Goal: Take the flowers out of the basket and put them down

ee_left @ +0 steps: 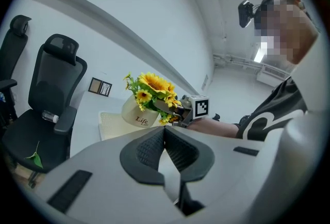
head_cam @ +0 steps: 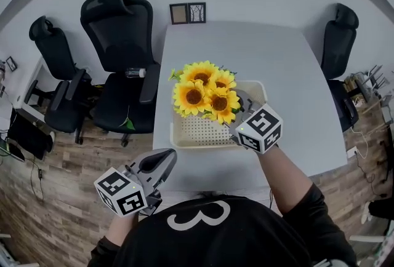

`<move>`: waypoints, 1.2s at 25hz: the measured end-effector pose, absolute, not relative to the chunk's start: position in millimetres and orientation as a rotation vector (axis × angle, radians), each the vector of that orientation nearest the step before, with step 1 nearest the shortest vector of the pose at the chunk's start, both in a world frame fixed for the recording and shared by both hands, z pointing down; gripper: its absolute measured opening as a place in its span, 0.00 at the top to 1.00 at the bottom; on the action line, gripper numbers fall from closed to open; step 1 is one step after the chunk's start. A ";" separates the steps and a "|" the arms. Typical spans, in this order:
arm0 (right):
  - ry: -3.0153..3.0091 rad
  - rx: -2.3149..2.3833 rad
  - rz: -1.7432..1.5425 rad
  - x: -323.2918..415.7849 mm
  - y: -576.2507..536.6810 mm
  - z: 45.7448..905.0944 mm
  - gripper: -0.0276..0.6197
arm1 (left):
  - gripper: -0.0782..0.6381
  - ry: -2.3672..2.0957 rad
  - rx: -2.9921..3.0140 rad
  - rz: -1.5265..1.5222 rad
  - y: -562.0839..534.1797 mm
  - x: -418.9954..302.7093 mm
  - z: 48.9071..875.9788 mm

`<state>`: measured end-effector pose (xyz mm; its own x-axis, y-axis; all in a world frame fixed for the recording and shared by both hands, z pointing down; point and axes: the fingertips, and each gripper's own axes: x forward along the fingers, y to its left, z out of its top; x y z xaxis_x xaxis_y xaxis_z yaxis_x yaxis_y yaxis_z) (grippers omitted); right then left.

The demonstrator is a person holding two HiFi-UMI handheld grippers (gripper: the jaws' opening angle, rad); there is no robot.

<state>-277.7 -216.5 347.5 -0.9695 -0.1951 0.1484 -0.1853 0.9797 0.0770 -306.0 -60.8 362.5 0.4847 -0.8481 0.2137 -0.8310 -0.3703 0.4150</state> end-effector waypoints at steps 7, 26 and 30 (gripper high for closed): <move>-2.982 0.388 -0.164 -251.3 -194.1 311.3 0.81 | 0.87 -1.300 2.349 -0.052 -62.8 -292.9 351.4; -2.867 0.938 -0.166 -43.9 -214.6 271.6 0.81 | 0.87 -0.845 2.557 0.021 -124.6 -131.0 337.2; -2.847 1.016 -0.181 -27.8 -217.9 266.8 0.82 | 0.87 -0.782 2.582 0.034 -133.5 -120.7 336.8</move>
